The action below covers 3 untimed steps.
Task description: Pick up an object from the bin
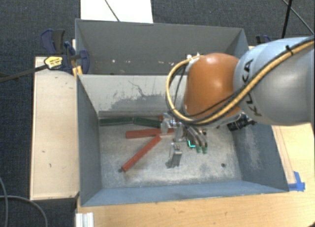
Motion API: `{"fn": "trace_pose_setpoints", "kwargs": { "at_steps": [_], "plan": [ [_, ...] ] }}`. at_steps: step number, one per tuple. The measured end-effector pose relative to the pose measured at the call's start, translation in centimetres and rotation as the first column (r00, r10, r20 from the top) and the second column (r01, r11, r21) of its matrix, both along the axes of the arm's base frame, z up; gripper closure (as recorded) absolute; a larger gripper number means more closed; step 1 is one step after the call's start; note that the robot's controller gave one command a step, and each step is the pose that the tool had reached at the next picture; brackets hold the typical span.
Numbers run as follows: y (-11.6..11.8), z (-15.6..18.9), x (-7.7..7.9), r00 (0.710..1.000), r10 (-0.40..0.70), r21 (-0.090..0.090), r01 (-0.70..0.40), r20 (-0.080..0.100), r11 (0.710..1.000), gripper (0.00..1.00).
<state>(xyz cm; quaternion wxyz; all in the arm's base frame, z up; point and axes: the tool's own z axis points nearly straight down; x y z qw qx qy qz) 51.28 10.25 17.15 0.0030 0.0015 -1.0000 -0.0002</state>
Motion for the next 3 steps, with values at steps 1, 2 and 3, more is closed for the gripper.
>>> {"fn": "trace_pose_setpoints", "kwargs": {
  "at_steps": [1,2,3],
  "plan": [
    [4.5,-10.5,-1.3,1.0,0.028,0.001,-0.028,0.002,1.0,0.0],
    [9.7,-10.1,1.4,0.999,0.038,0.004,-0.038,0.012,0.999,0.0],
    [9.4,-10.1,1.3,1.0,0.03,0.001,-0.03,0.008,1.0,1.0]
  ]
}}
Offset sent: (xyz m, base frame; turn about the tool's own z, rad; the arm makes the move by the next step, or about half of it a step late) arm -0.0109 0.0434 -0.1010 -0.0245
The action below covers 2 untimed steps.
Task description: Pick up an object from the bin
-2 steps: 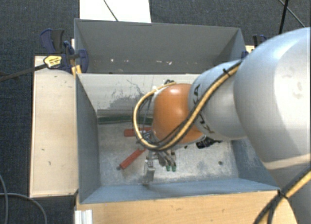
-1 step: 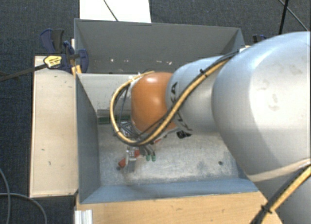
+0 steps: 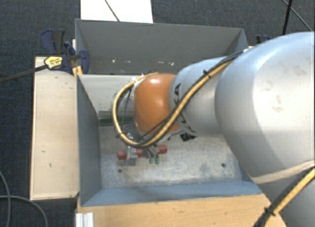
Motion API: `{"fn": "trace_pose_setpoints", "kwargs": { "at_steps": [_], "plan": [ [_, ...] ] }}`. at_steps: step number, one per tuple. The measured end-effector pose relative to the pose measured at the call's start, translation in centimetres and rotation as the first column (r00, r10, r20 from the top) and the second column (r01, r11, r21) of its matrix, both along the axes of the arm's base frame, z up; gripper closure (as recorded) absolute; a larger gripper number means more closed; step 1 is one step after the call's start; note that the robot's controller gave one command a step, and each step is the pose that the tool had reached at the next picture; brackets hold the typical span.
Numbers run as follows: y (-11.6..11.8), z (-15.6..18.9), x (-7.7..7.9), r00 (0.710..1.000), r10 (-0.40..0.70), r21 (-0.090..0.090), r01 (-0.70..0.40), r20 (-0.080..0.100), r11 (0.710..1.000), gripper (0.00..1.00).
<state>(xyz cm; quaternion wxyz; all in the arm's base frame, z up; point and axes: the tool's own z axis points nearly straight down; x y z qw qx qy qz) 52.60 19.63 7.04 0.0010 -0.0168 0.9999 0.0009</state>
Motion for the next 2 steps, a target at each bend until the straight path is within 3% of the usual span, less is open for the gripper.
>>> {"fn": "trace_pose_setpoints", "kwargs": {
  "at_steps": [1,2],
  "plan": [
    [1.0,4.5,0.0,1.0,-0.01,0.002,0.01,0.004,1.0,1.0],
    [-0.8,15.9,1.1,1.0,0.001,0.002,-0.001,0.009,1.0,1.0]
  ]
}}
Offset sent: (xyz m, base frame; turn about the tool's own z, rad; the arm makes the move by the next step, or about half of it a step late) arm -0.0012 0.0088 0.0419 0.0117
